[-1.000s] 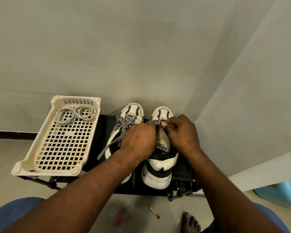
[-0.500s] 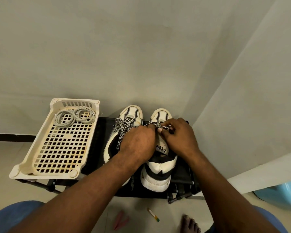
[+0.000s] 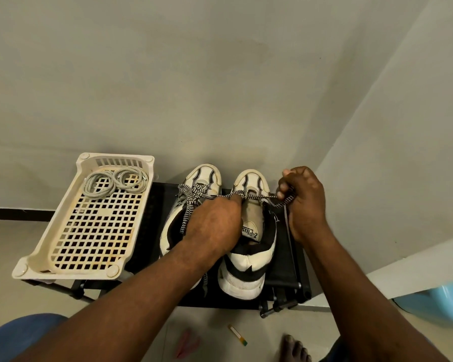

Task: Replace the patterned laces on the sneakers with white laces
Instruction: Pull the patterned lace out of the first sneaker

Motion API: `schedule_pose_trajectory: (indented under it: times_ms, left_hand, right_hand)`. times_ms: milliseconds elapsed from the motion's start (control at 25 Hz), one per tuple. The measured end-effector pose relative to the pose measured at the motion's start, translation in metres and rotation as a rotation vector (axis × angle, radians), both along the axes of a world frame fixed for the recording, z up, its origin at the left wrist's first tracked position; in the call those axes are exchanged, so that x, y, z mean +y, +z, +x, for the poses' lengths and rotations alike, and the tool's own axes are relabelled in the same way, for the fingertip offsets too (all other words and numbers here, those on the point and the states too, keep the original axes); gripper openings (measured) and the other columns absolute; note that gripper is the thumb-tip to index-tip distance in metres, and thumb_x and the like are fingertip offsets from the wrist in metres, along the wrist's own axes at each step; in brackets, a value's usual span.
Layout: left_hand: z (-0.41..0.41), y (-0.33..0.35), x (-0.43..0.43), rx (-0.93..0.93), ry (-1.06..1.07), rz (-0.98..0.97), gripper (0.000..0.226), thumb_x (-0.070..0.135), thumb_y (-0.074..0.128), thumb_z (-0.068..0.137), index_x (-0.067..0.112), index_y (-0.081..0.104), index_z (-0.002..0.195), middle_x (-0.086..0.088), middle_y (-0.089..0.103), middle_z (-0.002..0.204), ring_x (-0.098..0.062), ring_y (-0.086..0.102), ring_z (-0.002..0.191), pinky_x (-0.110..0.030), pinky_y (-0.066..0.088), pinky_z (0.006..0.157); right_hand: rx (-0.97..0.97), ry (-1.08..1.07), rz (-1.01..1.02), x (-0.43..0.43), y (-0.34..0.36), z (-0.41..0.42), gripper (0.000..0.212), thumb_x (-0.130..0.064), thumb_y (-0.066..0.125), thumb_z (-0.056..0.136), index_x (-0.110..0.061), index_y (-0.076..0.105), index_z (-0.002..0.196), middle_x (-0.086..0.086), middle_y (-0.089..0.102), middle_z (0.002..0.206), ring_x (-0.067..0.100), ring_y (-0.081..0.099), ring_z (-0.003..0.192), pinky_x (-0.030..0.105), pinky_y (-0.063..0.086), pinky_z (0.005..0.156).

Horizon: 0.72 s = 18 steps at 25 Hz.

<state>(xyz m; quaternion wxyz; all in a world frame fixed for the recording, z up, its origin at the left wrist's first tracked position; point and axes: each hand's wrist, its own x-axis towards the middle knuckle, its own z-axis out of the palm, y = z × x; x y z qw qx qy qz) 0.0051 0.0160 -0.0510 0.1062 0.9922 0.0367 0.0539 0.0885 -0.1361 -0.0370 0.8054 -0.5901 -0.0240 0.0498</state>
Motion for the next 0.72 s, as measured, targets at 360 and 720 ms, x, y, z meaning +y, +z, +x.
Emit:
schedule_pose_trajectory:
  times_ms: [360,720]
  left_hand:
    - [-0.001,0.002,-0.001,0.022,0.005,0.0,0.031,0.023,0.055,0.101,0.02,0.053,0.132,-0.007,0.071,0.103,-0.03,0.069,0.091,-0.041,0.052,0.074]
    - [-0.001,0.003,-0.001,0.034,0.01,0.018,0.034,0.02,0.054,0.1,0.019,0.051,0.134,-0.008,0.07,0.108,-0.031,0.068,0.094,-0.039,0.046,0.069]
  right_hand:
    - [-0.381,-0.012,-1.074,0.012,-0.033,-0.005,0.006,-0.028,0.076,0.093,-0.022,0.077,0.091,-0.002,0.063,0.098,0.015,0.059,0.091,0.029,0.043,0.082]
    - [0.224,-0.177,0.005,0.009,-0.011,0.001,0.01,-0.008,0.054,0.102,-0.012,0.058,0.094,0.008,0.069,0.082,0.02,0.064,0.063,0.036,0.053,0.066]
